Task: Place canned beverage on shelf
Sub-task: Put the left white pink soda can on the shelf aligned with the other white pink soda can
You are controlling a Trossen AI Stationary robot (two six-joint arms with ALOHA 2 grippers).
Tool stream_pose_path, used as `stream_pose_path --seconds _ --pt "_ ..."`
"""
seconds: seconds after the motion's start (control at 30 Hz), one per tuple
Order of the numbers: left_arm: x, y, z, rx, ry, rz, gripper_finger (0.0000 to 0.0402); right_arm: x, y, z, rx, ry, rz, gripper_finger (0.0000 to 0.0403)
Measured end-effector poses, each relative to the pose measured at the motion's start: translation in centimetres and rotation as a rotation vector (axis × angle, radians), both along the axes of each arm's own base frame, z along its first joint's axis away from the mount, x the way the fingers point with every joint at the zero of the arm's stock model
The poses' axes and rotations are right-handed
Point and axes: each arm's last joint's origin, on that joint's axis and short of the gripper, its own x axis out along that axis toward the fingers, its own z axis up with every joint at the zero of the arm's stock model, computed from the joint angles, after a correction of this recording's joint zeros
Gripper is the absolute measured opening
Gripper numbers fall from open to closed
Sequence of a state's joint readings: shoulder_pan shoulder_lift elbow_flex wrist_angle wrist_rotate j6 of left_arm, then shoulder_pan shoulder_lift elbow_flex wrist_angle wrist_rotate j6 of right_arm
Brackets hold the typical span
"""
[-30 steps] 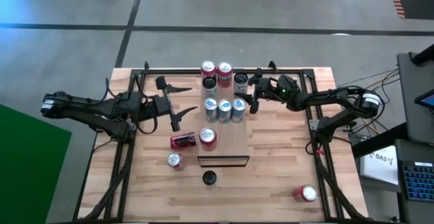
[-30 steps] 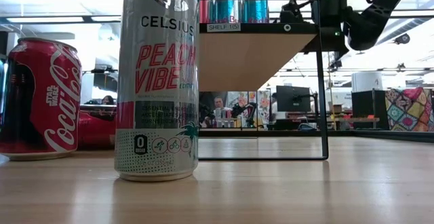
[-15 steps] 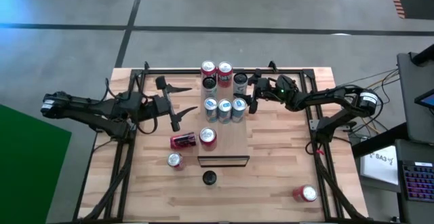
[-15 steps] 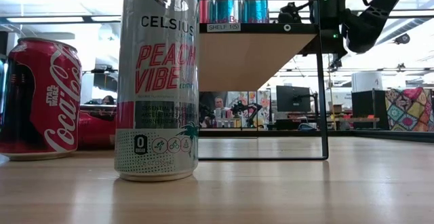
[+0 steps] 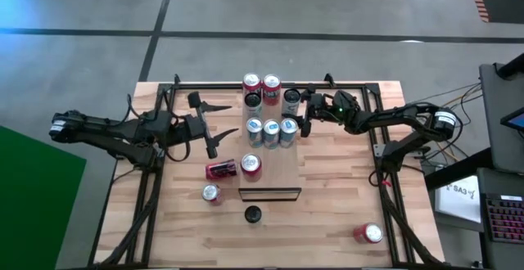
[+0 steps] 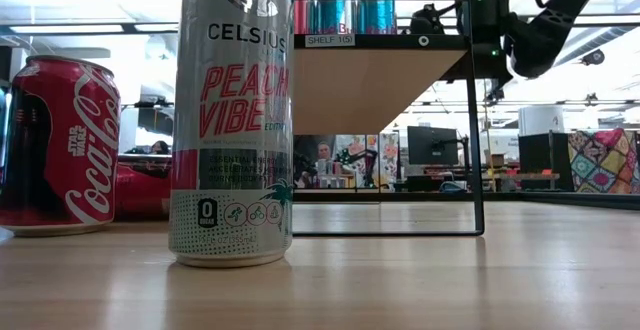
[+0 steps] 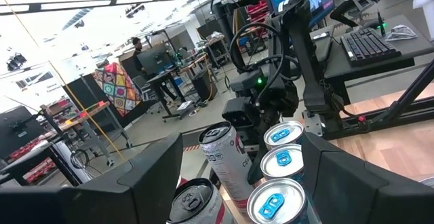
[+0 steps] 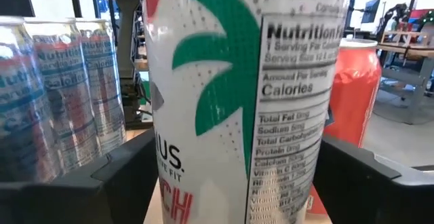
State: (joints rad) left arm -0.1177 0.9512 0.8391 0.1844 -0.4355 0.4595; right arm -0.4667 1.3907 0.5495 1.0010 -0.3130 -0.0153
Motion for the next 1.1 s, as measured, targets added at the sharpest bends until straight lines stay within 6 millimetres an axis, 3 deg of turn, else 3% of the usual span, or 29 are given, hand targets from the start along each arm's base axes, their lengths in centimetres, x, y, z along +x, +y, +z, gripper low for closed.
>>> stream_pose_path --seconds 0.6,1.1 --pt "0.0 0.0 0.0 0.0 -0.001 0.0 0.0268 -1.2 0.6 2.8 -0.039 -0.097 0.001 0.0334" --pt "0.0 0.0 0.0 -0.005 -0.003 -0.001 0.0268 -0.2 0.1 4.8 -0.039 -0.109 0.003 0.0336"
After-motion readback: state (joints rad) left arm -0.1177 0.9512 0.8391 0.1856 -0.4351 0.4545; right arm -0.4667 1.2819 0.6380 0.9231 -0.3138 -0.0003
